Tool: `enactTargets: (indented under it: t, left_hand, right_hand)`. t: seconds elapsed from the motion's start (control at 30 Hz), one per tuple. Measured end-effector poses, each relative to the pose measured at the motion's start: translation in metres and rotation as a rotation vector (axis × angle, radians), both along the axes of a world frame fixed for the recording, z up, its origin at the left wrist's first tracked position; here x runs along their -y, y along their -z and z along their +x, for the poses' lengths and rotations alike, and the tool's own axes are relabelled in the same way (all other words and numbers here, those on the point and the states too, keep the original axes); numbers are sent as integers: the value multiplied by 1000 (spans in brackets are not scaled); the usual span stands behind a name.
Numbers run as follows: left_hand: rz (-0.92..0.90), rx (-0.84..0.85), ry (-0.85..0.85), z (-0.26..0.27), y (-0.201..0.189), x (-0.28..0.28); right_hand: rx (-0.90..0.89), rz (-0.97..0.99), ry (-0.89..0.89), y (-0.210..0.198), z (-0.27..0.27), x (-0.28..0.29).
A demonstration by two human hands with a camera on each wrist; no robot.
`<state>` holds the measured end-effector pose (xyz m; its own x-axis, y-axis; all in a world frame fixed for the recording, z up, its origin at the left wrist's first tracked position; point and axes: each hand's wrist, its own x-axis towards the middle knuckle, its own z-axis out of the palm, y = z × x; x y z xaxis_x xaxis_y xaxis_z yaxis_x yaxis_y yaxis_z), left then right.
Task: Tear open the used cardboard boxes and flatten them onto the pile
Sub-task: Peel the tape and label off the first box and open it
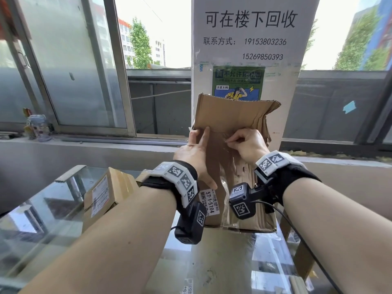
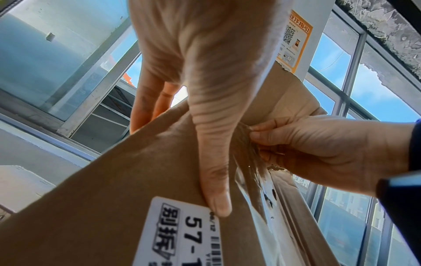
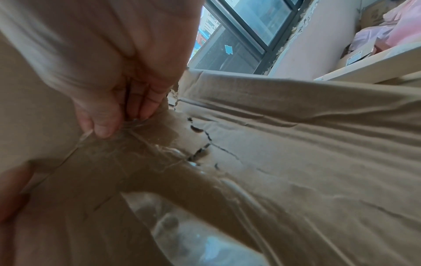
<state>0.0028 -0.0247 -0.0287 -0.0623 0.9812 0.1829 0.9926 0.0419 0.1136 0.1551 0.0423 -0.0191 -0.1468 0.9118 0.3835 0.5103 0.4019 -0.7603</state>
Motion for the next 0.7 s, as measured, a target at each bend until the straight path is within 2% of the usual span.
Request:
enactTargets:
  t: [0.3, 0.53, 0.7]
  left_hand:
    - [-19, -15, 7, -3, 0, 0]
    - [-18, -26, 14, 0, 0, -1]
    - [-38, -50, 11, 0, 0, -2]
  right_hand:
    - [16, -45, -112, 4, 11, 0]
    - [131, 49, -37, -3, 10, 1]
    - [177, 88, -47, -5, 6, 3]
